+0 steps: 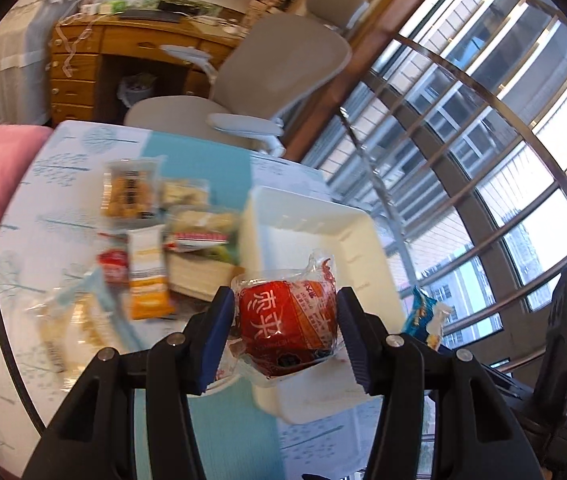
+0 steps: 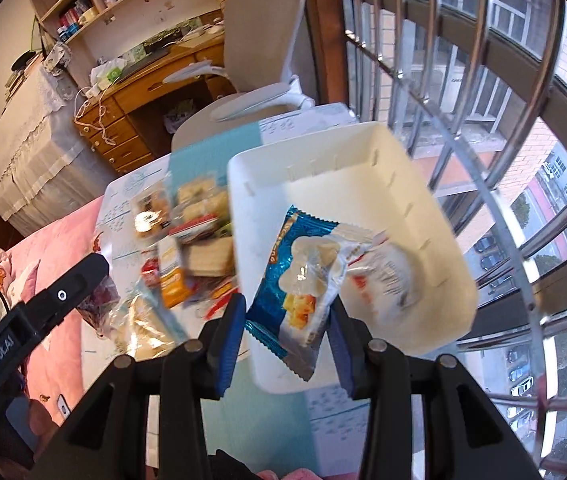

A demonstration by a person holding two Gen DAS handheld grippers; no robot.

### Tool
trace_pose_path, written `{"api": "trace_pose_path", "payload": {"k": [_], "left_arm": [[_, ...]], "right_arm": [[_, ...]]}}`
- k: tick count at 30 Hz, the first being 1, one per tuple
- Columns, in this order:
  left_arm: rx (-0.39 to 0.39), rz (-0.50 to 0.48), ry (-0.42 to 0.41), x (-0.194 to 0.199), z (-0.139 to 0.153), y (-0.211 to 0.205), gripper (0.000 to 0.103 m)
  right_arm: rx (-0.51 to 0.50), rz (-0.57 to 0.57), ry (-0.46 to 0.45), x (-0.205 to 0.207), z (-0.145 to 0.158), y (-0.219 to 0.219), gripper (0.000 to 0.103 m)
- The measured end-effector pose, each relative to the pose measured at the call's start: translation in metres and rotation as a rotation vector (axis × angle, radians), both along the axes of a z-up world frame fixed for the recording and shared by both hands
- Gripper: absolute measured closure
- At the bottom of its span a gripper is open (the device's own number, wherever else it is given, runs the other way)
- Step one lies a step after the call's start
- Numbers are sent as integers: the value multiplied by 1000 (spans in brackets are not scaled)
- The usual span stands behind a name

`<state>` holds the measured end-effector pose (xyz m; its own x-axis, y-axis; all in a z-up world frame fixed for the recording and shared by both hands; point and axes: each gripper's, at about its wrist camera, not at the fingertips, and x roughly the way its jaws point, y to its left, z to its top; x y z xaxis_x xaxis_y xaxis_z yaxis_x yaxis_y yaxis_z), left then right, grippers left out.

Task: Organize snacks
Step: 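Carry both packets over the white tray and open both grippers to release them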

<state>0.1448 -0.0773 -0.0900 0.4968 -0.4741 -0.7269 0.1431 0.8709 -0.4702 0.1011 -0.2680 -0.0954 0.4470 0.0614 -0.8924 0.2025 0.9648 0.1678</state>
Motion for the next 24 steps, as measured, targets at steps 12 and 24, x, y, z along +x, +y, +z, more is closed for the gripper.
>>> {"api": "trace_pose_path", "payload": {"k": [12,24], "left_arm": [[59,-95,41,7,-8,-69,58],[131,-64,120,-2,-17,-49,42]], "right_arm": [[65,-109,59,0,-22,-62,60],[177,-168,153,2,-52,-73,40]]}}
